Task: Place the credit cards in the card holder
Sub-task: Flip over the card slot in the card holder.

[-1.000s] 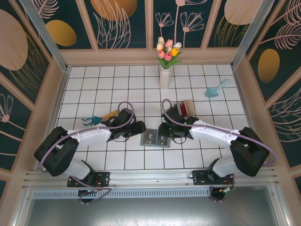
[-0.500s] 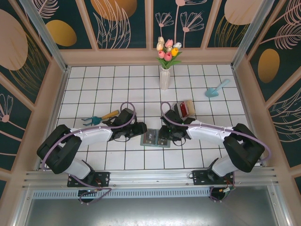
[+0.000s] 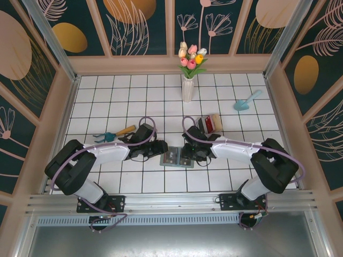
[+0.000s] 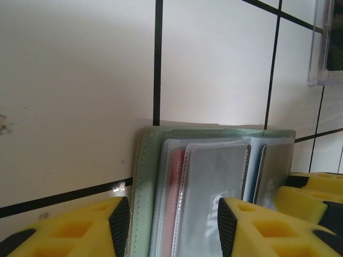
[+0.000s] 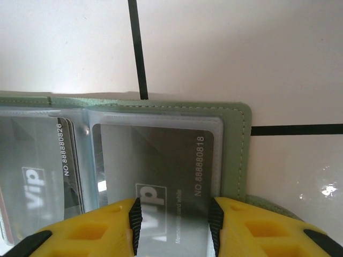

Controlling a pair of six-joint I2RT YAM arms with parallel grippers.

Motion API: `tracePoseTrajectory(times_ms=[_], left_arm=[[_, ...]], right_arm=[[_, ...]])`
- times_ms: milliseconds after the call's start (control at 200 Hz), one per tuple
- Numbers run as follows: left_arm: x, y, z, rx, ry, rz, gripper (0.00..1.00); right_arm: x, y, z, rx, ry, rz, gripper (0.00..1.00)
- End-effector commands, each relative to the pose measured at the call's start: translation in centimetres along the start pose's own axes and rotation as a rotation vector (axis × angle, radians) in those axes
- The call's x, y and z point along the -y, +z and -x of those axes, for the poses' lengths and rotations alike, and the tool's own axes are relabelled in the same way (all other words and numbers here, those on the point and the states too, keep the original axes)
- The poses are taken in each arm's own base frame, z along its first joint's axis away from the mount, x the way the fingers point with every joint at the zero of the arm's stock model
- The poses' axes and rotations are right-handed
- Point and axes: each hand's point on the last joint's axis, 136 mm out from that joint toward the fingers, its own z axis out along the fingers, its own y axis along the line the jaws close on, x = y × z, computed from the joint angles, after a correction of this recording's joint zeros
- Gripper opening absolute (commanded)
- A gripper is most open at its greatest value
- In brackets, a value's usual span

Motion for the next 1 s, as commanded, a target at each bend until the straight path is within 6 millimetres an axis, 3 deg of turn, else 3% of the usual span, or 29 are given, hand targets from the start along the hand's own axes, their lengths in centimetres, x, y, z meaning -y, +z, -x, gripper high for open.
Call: tracePoseTrajectory(times_ms=[0,365,525,801,996], left_arm=[[0.9,0.0,0.6,0.006,0.019,-0.029,0.49],[0.8,0.2,0.3,-0.008,0.018,-0.032,0.48],[0.9,0.3,0.2,-0.016,0.021,-0.037,0.48],[0.9,0.6,0.0,-0.030,0.022,-0.047,0.43],[1.0,0.8,-0.1,-0.036,0.020,-0.053,0.41]], right_arm=[[0.4,-1.2,0.4,0.028,0.005,-0.021,0.43],[2.0,0.6,-0.6,-0.007,0.024,-0.083,0.43],[1.2,1.1,-0.9,-0.025,0.025,-0.043,0.43],[-1.3,-1.7,1.0,0.056,0.001,0.027,0.30],[-3.1,-2.9,1.7,0.086,-0.028,0.090,0.27]])
